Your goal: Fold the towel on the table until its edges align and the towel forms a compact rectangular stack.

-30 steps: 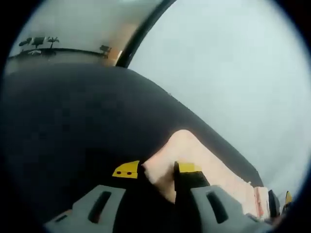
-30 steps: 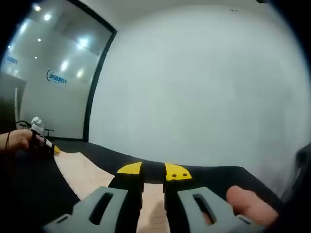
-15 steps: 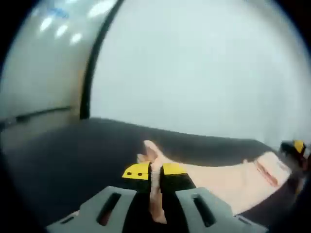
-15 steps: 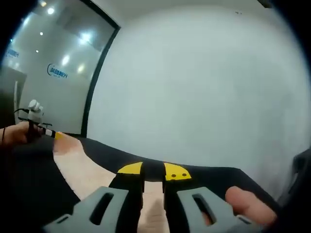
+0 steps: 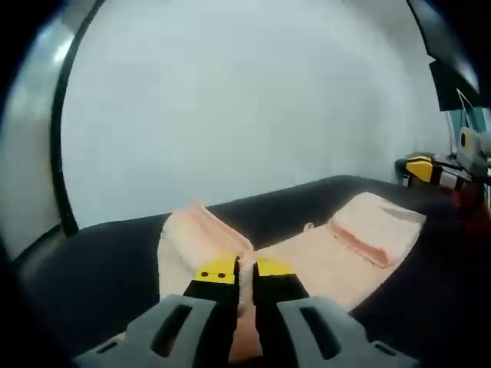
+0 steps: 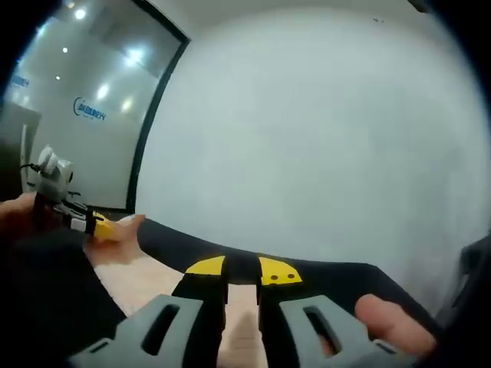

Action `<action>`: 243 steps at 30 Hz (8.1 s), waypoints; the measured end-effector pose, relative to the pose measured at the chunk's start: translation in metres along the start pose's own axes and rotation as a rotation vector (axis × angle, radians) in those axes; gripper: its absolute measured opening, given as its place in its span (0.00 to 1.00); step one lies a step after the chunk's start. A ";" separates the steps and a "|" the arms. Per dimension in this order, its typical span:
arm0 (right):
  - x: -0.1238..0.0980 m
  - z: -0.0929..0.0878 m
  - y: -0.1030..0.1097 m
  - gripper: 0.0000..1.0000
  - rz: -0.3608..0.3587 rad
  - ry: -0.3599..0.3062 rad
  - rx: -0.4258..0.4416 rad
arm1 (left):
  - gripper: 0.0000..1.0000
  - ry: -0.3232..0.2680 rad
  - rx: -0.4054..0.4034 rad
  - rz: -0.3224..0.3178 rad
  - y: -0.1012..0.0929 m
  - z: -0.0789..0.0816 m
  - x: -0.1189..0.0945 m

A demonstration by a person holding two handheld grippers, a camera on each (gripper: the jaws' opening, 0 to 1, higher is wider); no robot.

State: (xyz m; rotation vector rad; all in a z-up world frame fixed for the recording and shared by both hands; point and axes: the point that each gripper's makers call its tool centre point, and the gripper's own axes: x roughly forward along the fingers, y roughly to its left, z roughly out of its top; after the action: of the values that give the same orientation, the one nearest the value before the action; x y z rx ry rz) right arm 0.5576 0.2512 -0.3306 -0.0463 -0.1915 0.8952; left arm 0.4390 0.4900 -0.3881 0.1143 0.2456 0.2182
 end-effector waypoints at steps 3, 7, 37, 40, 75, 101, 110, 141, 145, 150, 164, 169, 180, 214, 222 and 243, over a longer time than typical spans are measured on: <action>0.000 -0.001 0.000 0.12 -0.002 0.003 -0.001 | 0.09 0.020 -0.015 -0.059 -0.023 -0.006 0.006; 0.000 -0.001 0.000 0.12 -0.003 0.004 -0.007 | 0.09 0.042 0.012 -0.117 -0.053 -0.012 0.012; 0.003 -0.010 0.002 0.12 -0.001 0.042 -0.037 | 0.33 0.044 0.018 -0.285 -0.104 0.019 0.009; 0.003 -0.008 0.004 0.12 0.000 0.035 -0.053 | 0.26 0.113 -0.022 -0.156 -0.057 0.008 0.031; 0.023 -0.112 0.026 0.18 0.100 0.422 0.014 | 0.13 0.175 0.211 -0.444 -0.093 -0.026 0.096; 0.010 -0.132 -0.051 0.23 -0.199 0.484 0.592 | 0.21 -0.233 0.041 -0.261 0.058 0.036 0.052; 0.055 -0.115 -0.064 0.20 -0.219 0.463 0.372 | 0.21 -0.186 0.043 -0.227 0.060 0.026 0.058; 0.008 -0.109 -0.045 0.03 -0.212 0.530 0.484 | 0.20 -0.164 0.027 -0.218 0.063 0.024 0.063; 0.014 -0.084 -0.039 0.03 -0.254 0.508 0.358 | 0.20 -0.172 0.020 -0.213 0.066 0.027 0.060; 0.027 -0.040 -0.013 0.03 -0.276 0.453 0.201 | 0.20 -0.166 -0.012 -0.199 0.075 0.026 0.058; 0.089 0.026 0.122 0.03 -0.151 0.428 -0.212 | 0.19 -0.130 -0.212 -0.100 0.110 0.012 0.056; 0.111 0.021 0.196 0.03 -0.037 0.414 -0.314 | 0.19 -0.078 -0.121 -0.031 0.117 0.003 0.053; 0.129 -0.058 0.291 0.06 0.185 0.469 -0.478 | 0.19 -0.123 -0.235 -0.052 0.122 0.007 0.053; 0.094 -0.074 0.270 0.26 0.574 0.349 -0.039 | 0.19 -0.154 -0.306 -0.151 0.109 0.014 0.055; 0.103 -0.037 0.198 0.29 0.495 0.257 0.012 | 0.19 -0.239 -0.097 -0.363 0.059 0.043 0.047; 0.138 -0.105 0.163 0.34 0.452 0.362 0.275 | 0.30 0.060 -0.164 -0.439 0.027 -0.032 0.080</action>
State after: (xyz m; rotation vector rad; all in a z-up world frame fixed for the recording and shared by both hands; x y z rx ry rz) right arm 0.5357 0.4647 -0.4331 0.0054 0.2925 1.3372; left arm 0.5008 0.5373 -0.4333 -0.1102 0.3053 -0.1955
